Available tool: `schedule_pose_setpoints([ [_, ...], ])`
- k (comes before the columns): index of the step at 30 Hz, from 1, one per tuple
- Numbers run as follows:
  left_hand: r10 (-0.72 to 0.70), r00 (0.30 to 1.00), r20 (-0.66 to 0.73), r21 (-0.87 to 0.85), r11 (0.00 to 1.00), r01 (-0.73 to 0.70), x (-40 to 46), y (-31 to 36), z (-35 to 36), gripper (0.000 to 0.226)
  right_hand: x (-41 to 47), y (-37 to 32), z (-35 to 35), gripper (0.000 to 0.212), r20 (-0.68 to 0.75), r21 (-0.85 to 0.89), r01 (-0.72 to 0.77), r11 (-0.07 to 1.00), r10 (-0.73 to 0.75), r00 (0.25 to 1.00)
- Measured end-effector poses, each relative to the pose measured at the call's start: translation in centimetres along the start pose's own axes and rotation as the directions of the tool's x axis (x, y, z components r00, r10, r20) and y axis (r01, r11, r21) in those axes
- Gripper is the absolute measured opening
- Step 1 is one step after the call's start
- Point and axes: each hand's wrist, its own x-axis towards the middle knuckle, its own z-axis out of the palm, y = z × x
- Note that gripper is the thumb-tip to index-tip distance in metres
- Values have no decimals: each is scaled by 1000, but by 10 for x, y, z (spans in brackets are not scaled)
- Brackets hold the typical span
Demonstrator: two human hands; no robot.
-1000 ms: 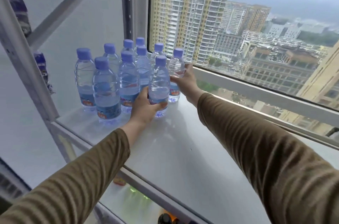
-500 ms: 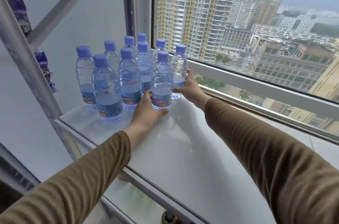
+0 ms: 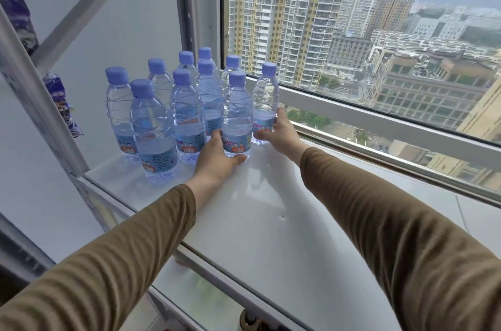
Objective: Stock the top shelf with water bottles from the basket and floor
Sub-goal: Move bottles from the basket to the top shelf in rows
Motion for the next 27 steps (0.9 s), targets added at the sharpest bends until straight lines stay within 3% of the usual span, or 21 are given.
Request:
schedule_pose_setpoints([
  [10,11,993,120,89,996,-22,-26,1,-19,80,-42,-7,-12,93,-23,-321,-36,947,30,999],
  [14,94,971,218,228,963,-144,-42,-5,-40,85,-88,-24,-9,80,-17,-407,-48,912,45,999],
  [19,254,899,356,358,852,-383,-65,-19,-78,68,-159,-52,14,71,11,-560,-24,828,36,999],
  [27,445,770,456,337,715,-613,-111,-75,-157,61,-278,-102,94,61,-52,-673,-19,739,-21,998],
])
